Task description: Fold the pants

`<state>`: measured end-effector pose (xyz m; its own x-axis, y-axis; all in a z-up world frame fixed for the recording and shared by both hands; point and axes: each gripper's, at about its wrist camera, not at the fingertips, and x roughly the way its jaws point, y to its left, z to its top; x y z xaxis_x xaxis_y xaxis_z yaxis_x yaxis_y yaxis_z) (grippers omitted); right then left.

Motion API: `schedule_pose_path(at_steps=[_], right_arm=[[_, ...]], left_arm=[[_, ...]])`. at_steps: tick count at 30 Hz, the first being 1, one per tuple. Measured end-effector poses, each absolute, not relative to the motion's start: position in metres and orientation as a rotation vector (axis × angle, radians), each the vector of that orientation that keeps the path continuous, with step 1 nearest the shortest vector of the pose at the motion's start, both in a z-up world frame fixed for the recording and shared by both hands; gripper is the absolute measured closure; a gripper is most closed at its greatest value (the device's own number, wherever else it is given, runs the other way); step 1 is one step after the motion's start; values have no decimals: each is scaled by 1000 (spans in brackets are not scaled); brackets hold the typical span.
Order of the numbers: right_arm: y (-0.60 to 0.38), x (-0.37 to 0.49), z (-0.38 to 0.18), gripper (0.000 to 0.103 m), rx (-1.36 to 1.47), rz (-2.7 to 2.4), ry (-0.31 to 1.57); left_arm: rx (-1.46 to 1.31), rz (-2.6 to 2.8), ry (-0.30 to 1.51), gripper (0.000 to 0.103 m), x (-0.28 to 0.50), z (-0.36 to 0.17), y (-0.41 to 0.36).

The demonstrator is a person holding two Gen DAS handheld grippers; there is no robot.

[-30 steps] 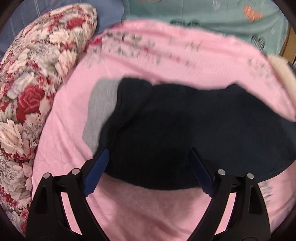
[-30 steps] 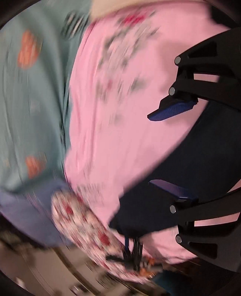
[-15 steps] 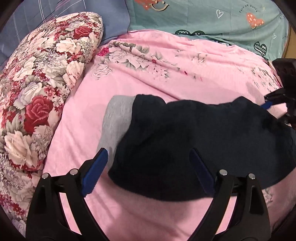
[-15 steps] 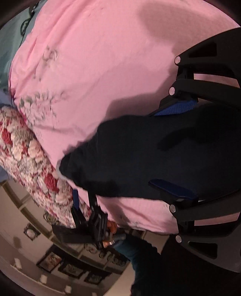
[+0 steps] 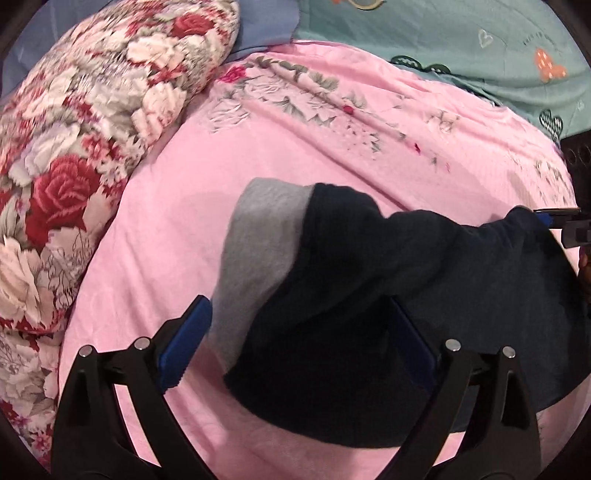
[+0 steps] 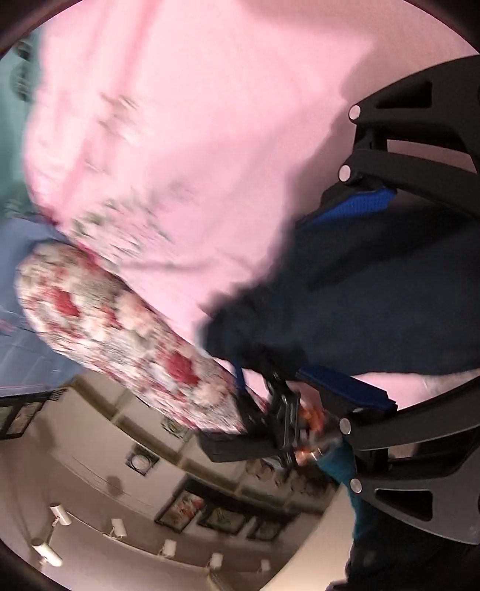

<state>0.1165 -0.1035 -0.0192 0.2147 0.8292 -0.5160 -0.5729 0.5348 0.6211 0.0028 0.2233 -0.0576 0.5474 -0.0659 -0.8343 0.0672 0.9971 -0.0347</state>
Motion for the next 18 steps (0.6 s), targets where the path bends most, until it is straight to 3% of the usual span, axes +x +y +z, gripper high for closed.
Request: schedule_pose_path(at_steps=[4,9,15,16,18], right_arm=[[-151,126,-2,28,511,823,880],[-106,96,18,18,402,952,865],[-63,85,-30,17,364,921,1026],[-67,89,-43,29,360,867,1065],[-88,90,-47,31,437,840,1059]], left_arm=[[-81,-73,967,8,5,-48,234],[-188,-101,864,8,20,-22,227],[-145,42,938,8,60,-53,220],[-160,65,972,8,66,-64,227],[-239,57,1005,6,72,-73,241]])
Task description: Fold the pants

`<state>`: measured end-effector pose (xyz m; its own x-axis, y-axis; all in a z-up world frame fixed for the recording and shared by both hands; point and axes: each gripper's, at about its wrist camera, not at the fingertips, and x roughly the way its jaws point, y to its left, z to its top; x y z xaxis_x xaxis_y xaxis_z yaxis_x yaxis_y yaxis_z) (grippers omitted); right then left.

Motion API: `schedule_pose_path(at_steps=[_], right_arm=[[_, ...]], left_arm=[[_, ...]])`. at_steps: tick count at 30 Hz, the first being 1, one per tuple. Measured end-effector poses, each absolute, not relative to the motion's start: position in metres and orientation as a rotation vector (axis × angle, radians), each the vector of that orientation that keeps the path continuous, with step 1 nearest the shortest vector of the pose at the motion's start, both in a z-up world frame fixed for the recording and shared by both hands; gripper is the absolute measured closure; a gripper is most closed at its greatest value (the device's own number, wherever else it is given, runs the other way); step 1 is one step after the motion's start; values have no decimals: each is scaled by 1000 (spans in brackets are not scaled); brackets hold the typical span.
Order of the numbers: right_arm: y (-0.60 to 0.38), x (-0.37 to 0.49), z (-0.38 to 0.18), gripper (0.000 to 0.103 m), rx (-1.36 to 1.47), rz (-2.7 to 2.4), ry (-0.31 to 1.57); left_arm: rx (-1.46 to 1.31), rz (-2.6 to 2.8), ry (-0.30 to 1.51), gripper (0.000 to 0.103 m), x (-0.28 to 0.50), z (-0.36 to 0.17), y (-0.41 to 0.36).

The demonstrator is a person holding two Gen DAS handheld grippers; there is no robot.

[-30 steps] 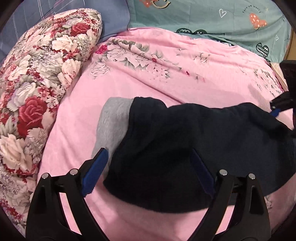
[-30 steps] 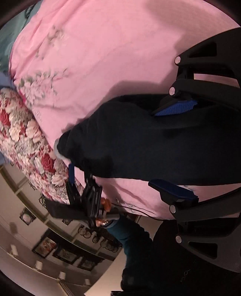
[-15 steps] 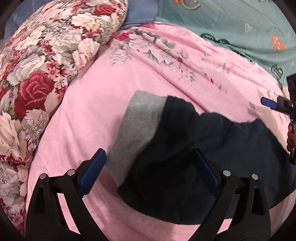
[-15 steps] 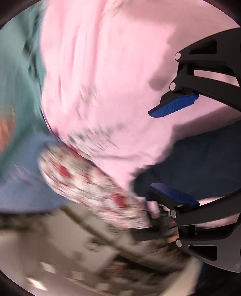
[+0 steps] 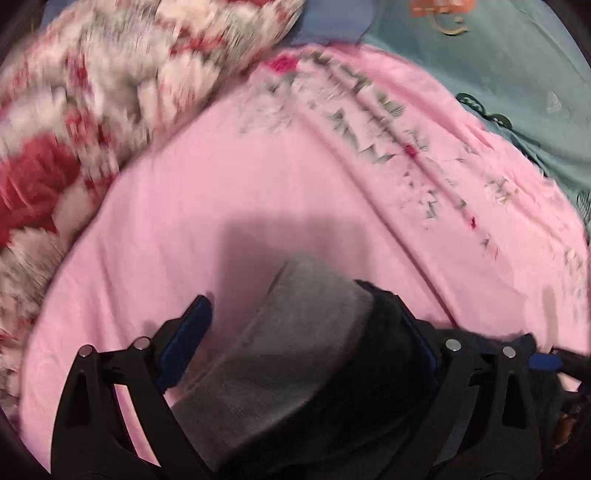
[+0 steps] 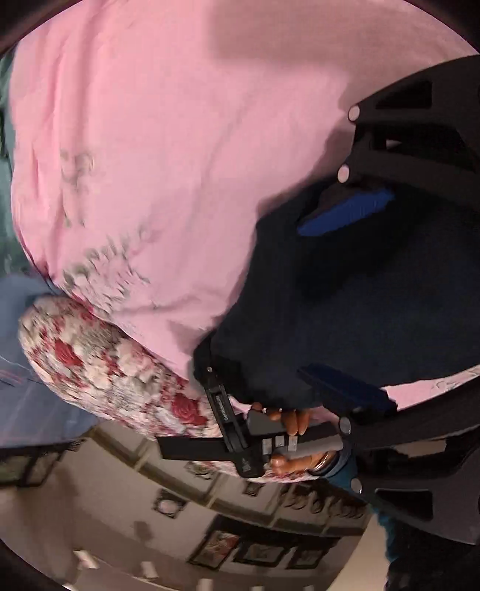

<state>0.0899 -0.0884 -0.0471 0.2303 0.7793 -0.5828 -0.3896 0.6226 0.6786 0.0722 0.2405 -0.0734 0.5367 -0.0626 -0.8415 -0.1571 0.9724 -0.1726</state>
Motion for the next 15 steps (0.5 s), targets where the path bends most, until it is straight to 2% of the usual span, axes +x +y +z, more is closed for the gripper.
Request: schedule_pose_path(at_steps=[3,6,9,12,15], right_arm=[[-122,70,-28,26,463,696,1013],[-179,20,4,23,512,642,869],[-240,-46,26,15,546,512,734],[-305,-123,36,12,595,324,615],[-355,-188,20,10,667,137,568]], left_arm=[[-291,51,995,6,70,-61,247],[-326,42,906,8,53,-37,253],[-357,-16,863,8,31,-19,251],[-281,-102,847,8,5,-13,228],[-109,-135,828,7,-16,-19,200]])
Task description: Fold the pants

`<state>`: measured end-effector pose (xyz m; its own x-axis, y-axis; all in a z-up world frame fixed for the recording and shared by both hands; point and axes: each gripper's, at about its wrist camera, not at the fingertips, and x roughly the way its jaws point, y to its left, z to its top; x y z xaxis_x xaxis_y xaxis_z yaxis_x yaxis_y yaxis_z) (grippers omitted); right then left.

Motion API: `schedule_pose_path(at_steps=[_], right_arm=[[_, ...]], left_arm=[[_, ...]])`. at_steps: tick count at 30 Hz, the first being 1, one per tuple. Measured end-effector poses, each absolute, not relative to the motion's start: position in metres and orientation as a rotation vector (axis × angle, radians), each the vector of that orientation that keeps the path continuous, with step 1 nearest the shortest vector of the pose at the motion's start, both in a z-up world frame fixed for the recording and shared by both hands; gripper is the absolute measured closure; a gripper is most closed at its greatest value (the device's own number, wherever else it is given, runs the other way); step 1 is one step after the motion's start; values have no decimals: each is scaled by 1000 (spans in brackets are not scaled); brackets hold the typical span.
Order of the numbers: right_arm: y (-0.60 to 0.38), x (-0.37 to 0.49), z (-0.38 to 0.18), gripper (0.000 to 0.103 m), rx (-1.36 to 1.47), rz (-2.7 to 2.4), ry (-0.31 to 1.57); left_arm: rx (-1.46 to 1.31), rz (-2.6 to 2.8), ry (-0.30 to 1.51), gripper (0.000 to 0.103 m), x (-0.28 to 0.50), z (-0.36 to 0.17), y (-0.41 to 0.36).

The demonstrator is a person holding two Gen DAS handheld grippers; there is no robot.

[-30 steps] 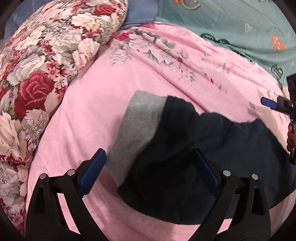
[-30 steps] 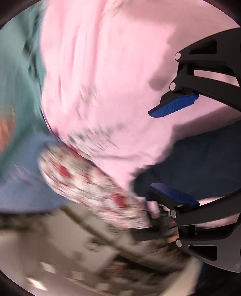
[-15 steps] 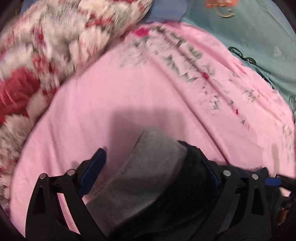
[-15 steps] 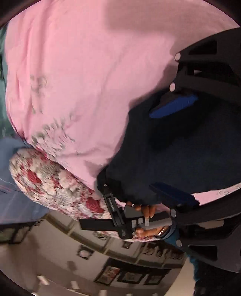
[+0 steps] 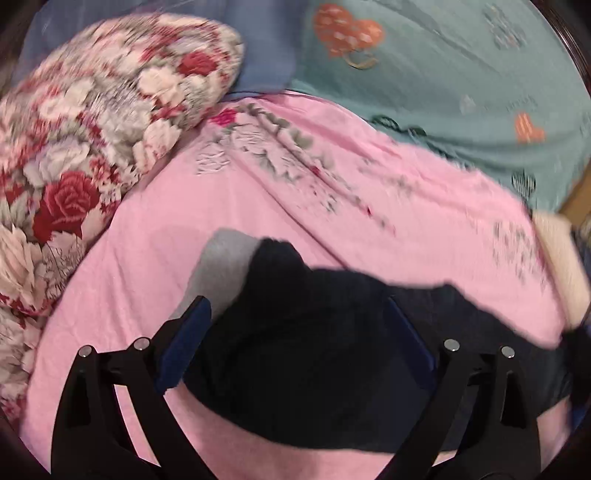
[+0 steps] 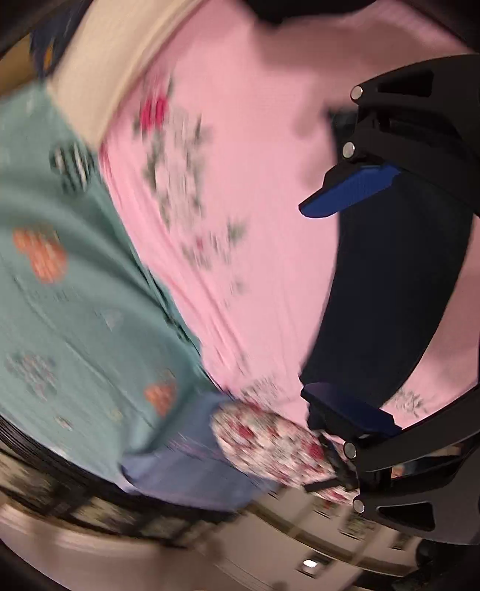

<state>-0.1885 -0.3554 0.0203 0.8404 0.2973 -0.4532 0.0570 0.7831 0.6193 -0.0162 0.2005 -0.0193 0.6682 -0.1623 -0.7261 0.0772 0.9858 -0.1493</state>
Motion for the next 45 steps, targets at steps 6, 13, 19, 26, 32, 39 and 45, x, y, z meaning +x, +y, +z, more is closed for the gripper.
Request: schedule_pose_path(at_steps=[6,13,19,26,32,39,45], right_arm=[[-384,-242,-43,10,752,-15,694],[-378,-235,-73,10,671,43,811],[-378,-226,-70,31,645,150,780],[-369,-213,-74,69,592,170,842],[-368,-213,-72,79,605,111,848],[-325,-191,-25,82,530,156,802],[-240,-134,7,83,416,317,810]], left_arm=[[166,14,941,3,-24,-63,178],[88,-42,896,4,-51,-35,162],[109,-104,906,4,-55,-41,129],[44,-148,926,4,-52,-49,128],[-3,-182,900,4,-54,-44,142],[-83,-212,858,4,-57,-39,169],[-168,-239,818,4,-55,-45,194]])
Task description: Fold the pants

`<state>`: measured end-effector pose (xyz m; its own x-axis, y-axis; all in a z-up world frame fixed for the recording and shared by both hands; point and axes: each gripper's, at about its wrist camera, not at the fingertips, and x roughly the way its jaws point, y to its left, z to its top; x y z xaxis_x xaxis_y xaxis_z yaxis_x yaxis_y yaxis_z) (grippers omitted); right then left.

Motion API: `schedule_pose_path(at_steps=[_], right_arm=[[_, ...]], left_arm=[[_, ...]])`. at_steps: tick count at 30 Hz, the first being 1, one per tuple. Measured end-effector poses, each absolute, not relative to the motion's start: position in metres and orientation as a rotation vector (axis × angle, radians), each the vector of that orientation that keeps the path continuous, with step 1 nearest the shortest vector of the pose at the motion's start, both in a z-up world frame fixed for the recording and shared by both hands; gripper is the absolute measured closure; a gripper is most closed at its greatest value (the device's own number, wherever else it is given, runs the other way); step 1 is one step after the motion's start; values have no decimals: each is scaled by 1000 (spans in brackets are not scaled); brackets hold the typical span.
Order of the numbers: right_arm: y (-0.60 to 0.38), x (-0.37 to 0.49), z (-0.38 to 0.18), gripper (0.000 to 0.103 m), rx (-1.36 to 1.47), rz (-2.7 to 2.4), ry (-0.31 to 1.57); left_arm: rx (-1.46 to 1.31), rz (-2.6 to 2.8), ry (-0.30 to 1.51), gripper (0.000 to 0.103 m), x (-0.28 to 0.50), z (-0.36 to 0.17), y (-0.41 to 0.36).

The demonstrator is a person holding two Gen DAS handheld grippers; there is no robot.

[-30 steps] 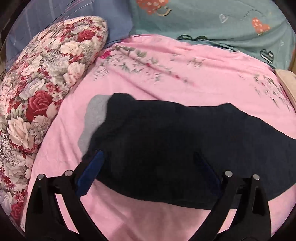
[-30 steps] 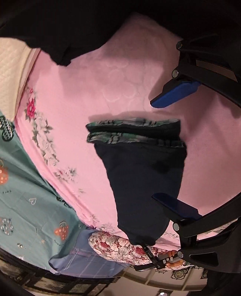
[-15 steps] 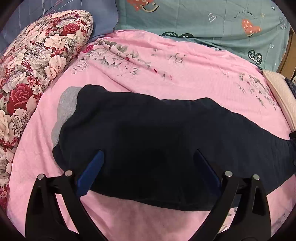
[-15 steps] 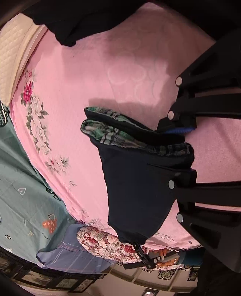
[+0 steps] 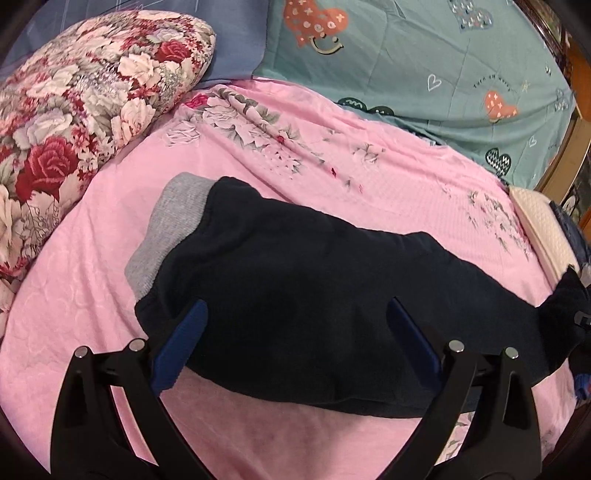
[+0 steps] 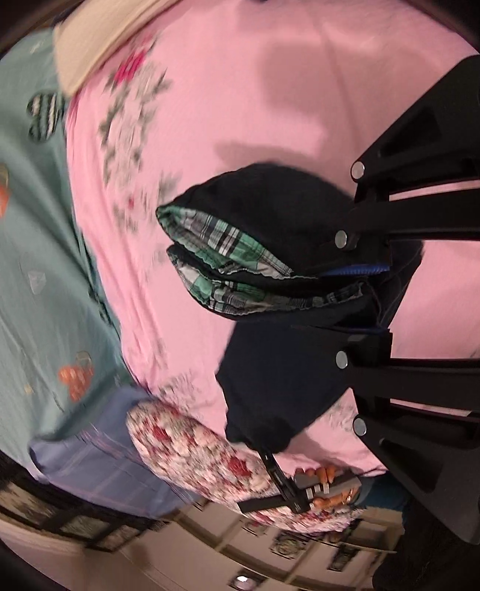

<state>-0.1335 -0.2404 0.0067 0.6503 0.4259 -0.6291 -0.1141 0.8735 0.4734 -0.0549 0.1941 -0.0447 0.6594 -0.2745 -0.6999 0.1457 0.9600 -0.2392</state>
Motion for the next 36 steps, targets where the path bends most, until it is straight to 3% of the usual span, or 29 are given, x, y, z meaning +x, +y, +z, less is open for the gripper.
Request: schedule_pose_path(at_steps=[6,7,10,15,18,21,24,36], right_arm=[[-141,-67,-13,83,320,465,878],[-126,-57,-24,79,306,470,906],[-103,-39,-53,46,328,506,1017],[-113,-54,-25,36,405,590,928],[-124,-64,-24,23,471,637,888],[-120,-62,-52,21,423,590,978],[-117,-68,-48,20,372,617,929],[-170,-75,-47,14,680,672,775]], left_arm=[[-251,-272,785,4,-58,-40,209],[-257,-273,782,4,-58,-40,210],[-258,-269,782,4,-59,-40,210],[-267,-268,793,4,-58,-42,212],[-289,-260,792,4,-58,-42,216],[-350,-245,789,4,-55,-43,227],[-474,-261,813,4,-54,-45,243],[-783,-287,1007,4,-61,-67,270]])
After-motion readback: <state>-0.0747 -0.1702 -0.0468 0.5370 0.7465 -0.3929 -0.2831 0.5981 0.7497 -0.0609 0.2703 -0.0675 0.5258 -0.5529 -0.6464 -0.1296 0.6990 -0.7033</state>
